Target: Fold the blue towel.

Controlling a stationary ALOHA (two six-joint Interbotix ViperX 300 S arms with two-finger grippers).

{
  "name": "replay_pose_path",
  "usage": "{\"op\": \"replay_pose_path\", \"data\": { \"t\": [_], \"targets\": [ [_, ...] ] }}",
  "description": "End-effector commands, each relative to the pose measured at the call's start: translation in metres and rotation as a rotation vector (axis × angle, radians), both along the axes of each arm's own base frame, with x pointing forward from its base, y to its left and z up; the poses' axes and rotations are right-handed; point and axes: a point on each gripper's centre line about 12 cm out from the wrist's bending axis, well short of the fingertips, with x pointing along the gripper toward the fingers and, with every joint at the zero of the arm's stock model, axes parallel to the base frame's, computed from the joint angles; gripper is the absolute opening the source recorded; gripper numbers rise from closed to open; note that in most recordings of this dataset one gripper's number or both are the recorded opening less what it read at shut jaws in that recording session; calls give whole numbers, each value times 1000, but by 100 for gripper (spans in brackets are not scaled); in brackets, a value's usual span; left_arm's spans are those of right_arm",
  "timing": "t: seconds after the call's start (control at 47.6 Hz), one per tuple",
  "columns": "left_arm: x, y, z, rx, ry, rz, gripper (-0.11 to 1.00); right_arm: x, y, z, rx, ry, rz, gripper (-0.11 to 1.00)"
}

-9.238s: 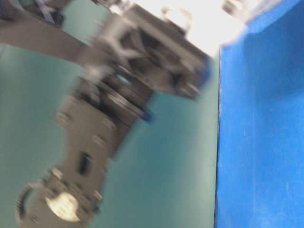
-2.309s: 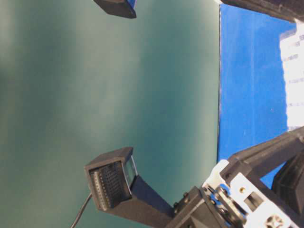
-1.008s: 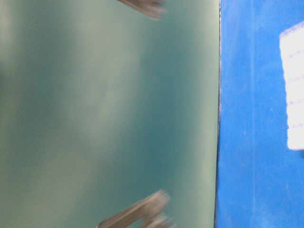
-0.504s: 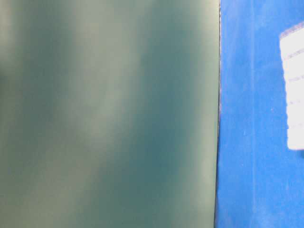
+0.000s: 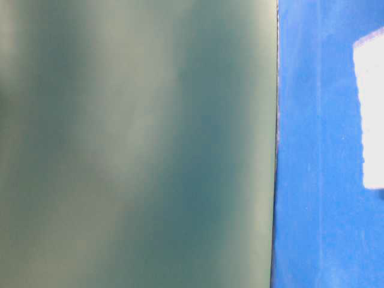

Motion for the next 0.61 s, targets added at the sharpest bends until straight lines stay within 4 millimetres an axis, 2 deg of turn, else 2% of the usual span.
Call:
{"op": "replay_pose_path", "data": {
  "t": [0.0, 0.588],
  "targets": [
    [1, 2, 3, 3, -12, 11, 76, 2, -2, 2, 4, -17, -9, 58],
    [1, 2, 1, -2, 0, 12, 76, 4, -8, -4, 8, 7, -48, 58]
  ]
}}
